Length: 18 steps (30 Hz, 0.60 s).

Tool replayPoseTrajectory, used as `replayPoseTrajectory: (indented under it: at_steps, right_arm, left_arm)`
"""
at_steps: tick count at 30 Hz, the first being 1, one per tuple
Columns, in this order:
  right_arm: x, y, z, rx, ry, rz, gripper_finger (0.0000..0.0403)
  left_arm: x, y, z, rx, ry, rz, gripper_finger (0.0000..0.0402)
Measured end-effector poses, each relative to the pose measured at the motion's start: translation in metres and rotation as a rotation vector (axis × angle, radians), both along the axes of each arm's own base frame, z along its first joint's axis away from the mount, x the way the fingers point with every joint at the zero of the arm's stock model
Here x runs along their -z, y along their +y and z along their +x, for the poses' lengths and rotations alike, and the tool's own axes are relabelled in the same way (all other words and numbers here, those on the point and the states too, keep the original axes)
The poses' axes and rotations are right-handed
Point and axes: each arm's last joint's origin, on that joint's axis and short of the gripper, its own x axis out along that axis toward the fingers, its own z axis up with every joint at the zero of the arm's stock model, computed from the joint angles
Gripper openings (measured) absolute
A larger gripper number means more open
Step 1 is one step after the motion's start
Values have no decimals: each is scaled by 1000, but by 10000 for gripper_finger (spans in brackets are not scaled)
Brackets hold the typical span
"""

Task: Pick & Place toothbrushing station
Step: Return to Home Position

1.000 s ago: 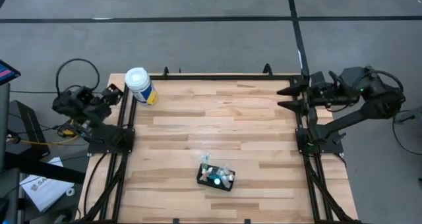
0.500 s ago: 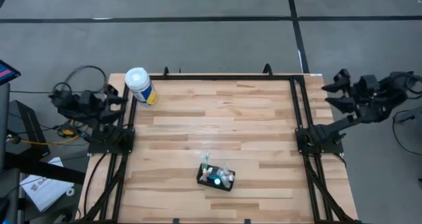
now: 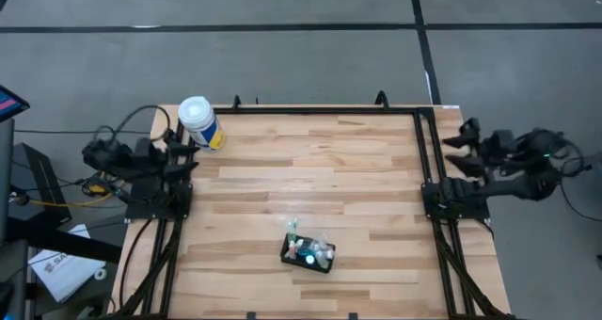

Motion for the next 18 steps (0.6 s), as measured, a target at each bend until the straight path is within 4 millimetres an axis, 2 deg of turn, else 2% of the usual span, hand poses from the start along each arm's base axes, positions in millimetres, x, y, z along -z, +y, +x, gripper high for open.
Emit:
replayPoseTrajectory:
  at_steps: [3,5,10,18]
  right_arm:
    - [21,1,22,20,50,55,195]
    - [37,2,37,28,85,82,194]
    - [61,1,58,45,89,105,198]
    - [120,-1,86,142,246,198,219]
  left_arm:
    - [21,-7,16,-37,-48,-43,195]
    - [43,-13,27,-40,-55,-80,195]
    - [96,-23,45,-8,-76,-180,195]
    - [108,-27,50,47,10,-171,195]
